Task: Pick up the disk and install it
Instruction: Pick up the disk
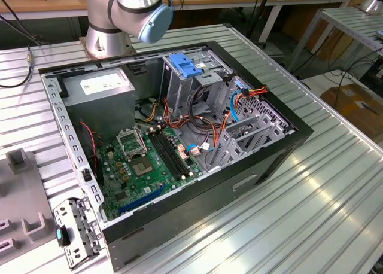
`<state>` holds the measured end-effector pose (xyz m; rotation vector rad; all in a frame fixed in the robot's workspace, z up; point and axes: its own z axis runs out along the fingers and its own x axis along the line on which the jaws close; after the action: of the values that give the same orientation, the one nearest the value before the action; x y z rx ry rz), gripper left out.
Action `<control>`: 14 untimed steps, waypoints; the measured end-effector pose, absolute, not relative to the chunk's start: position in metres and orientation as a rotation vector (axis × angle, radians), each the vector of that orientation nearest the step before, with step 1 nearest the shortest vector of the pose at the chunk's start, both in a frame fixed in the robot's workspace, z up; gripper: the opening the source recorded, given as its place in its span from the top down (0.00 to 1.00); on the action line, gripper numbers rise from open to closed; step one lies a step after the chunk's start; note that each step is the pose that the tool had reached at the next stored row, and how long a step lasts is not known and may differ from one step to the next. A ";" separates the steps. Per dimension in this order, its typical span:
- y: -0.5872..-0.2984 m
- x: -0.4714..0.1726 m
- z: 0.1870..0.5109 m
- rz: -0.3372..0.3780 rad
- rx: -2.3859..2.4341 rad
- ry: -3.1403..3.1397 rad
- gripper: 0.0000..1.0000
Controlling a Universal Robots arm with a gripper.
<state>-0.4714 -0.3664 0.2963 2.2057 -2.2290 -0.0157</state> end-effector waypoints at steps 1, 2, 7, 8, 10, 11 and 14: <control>-0.366 -0.471 0.296 -0.016 2.206 -2.229 0.63; -0.366 -0.471 0.296 -0.016 2.206 -2.229 0.63; -0.366 -0.471 0.296 -0.016 2.205 -2.230 0.63; -0.366 -0.471 0.296 -0.016 2.205 -2.229 0.63; -0.366 -0.471 0.296 -0.016 2.204 -2.230 0.63; -0.366 -0.471 0.296 -0.016 2.204 -2.231 0.63; -0.366 -0.471 0.297 -0.016 2.204 -2.231 0.63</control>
<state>-0.4714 -0.3664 0.2967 2.2043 -2.2308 -0.0156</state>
